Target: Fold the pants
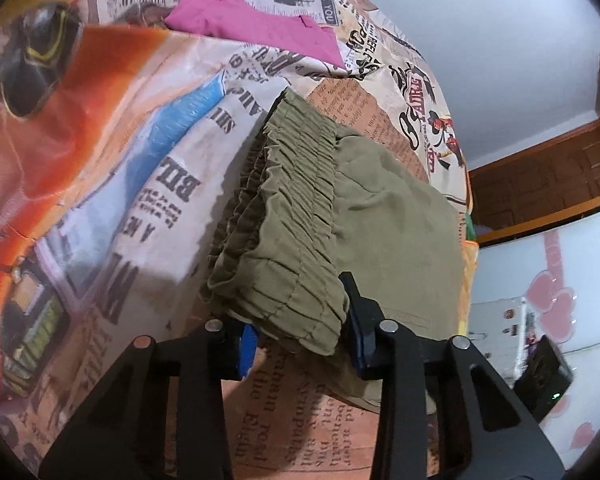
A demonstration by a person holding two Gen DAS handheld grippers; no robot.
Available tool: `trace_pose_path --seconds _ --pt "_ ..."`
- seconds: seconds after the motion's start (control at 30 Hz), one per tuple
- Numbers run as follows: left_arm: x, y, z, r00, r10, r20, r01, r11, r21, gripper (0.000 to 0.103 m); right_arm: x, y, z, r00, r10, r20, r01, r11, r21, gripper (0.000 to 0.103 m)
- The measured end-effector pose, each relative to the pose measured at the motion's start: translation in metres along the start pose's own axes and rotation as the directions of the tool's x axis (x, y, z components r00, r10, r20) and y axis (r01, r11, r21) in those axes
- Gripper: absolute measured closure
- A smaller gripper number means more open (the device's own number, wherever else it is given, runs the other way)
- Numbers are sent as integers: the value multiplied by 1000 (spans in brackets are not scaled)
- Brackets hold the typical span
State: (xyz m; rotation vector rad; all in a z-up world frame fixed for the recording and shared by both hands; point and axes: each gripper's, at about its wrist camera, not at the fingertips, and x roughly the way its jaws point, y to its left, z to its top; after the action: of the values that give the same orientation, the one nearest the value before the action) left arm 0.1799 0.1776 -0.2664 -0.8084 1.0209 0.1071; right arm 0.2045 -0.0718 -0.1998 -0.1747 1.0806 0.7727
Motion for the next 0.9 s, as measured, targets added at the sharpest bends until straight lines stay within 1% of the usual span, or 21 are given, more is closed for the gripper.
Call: trace_pose_path --seconds 0.1,0.17,0.2,0.23,0.3,0.33,0.37,0.4,0.47,0.5,0.63,0.67,0.8,0.9 --pt "-11 -7 -6 997 66 47 -69 995 68 67 -6 -1 -5 1000 1 7 -1 1000 11 35" --pt "-21 -13 -13 986 136 101 -149 979 137 67 -10 -3 -9 1000 4 11 -4 1000 19 35" --pt "-26 -16 -17 975 177 137 -200 964 174 67 -12 -4 -11 1000 6 15 -6 1000 24 35" --pt "-32 -19 -22 960 220 174 -255 944 210 67 -14 -5 -13 1000 10 18 -11 999 30 35" --pt "-40 -22 -29 932 281 231 -337 906 256 67 -18 -5 -16 1000 13 27 -14 999 33 35" --pt "-44 -24 -32 912 314 264 -384 880 281 67 -20 -5 -19 1000 3 27 -4 999 35 35" --pt "-48 -26 -36 887 350 303 -437 847 303 67 -21 -5 -20 1000 1 26 -2 999 38 35" --pt "-51 -26 -39 866 374 333 -476 820 317 67 -21 -6 -22 1000 5 28 -6 999 42 35" --pt "-55 -27 -42 843 395 366 -515 791 332 67 -22 -7 -25 1000 6 30 -8 999 50 35" --pt "-58 -27 -43 836 398 377 -525 781 339 67 -23 -7 -26 999 4 34 -6 999 52 35" --pt "-66 -40 -44 817 390 424 -546 758 356 67 -27 -9 -25 999 -1 37 -2 997 73 35" --pt "-69 -45 -43 816 381 435 -545 758 358 67 -29 -11 -25 999 1 43 -4 997 80 35" --pt "-84 -69 -39 824 312 472 -511 769 383 68 -45 -24 -27 996 -20 88 9 992 124 35" --pt "-90 -92 -37 835 252 489 -480 766 426 71 -55 -40 -32 993 -48 112 28 984 177 35"
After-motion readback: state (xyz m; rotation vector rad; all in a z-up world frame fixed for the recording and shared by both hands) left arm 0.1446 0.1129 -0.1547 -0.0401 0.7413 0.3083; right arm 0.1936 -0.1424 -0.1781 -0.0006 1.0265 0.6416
